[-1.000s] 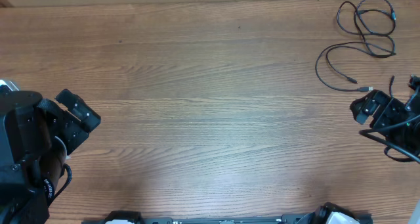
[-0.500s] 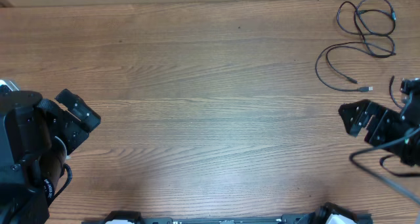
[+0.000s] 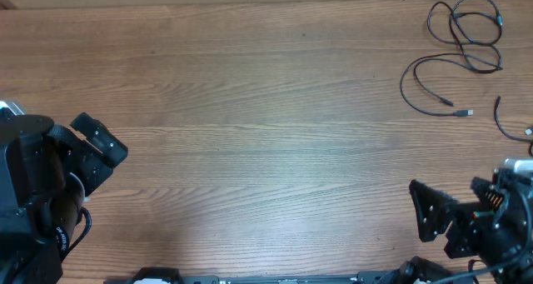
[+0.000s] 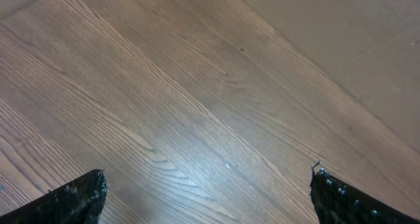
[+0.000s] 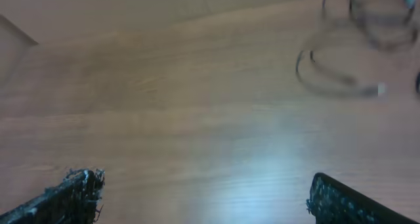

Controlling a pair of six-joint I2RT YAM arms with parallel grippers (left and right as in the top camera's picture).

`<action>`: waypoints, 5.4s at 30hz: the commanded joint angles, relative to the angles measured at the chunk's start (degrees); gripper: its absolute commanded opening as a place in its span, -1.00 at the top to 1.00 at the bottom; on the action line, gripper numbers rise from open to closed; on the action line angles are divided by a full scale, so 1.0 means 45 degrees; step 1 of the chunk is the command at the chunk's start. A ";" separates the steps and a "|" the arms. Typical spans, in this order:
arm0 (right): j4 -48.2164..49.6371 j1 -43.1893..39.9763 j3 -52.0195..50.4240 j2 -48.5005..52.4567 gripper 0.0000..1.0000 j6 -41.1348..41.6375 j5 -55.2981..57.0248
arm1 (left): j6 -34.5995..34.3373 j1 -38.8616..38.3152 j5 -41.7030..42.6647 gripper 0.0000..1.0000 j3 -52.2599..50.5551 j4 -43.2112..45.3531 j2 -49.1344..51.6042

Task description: Untangle cables

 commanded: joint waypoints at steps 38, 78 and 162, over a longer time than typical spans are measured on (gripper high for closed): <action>1.8316 0.5547 -1.5582 -0.9122 -1.00 0.4906 0.3599 | 0.0214 0.0121 -0.0175 -0.99 0.0058 0.0015 -0.0005; 2.1702 0.5163 -1.9652 -0.9117 -0.99 0.4857 0.4483 | 0.0209 0.0121 -0.0175 -0.99 0.0058 0.0015 -0.0005; 1.9205 0.4833 -1.9807 -0.9122 -1.00 0.3235 0.5989 | 0.0209 0.0121 -0.0175 -0.99 0.0058 0.0015 -0.0005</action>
